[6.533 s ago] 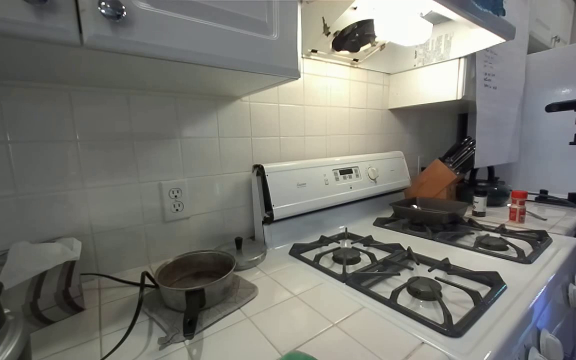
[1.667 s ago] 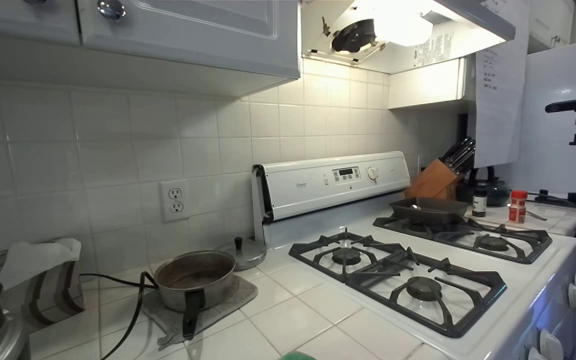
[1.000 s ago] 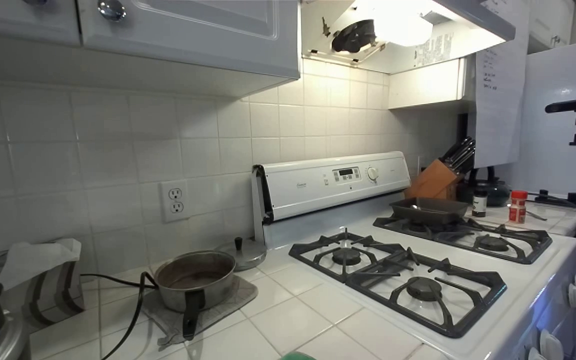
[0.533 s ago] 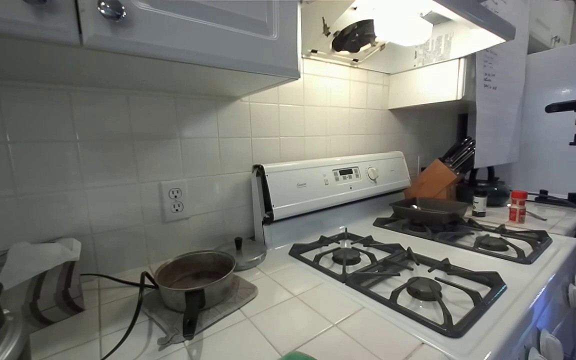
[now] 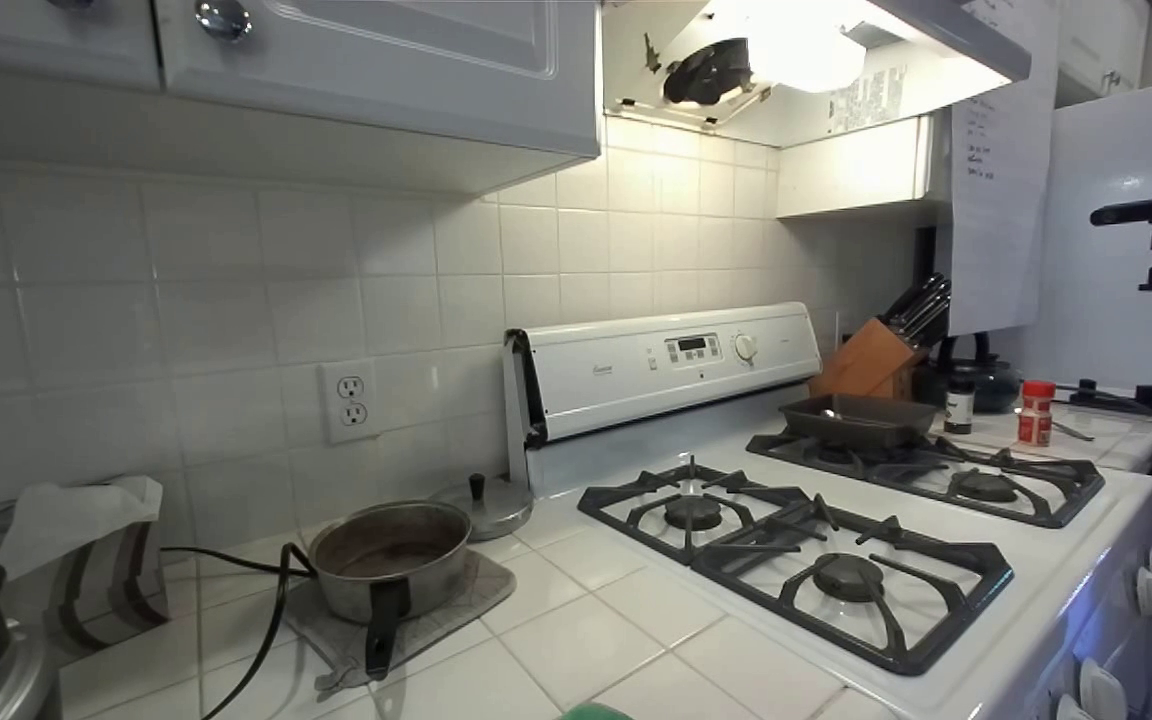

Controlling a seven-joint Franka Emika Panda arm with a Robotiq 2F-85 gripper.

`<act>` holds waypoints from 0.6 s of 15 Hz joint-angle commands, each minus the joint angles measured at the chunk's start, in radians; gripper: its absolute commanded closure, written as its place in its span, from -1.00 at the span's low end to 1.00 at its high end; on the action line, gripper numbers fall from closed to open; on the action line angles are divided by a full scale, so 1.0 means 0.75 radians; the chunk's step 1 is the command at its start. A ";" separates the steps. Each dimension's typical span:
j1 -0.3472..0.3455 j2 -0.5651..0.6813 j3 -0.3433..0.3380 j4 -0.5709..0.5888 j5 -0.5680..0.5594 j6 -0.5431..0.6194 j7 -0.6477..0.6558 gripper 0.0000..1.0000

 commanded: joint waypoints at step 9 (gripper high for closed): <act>0.037 -0.013 0.005 0.075 -0.177 -0.157 0.242 -1.00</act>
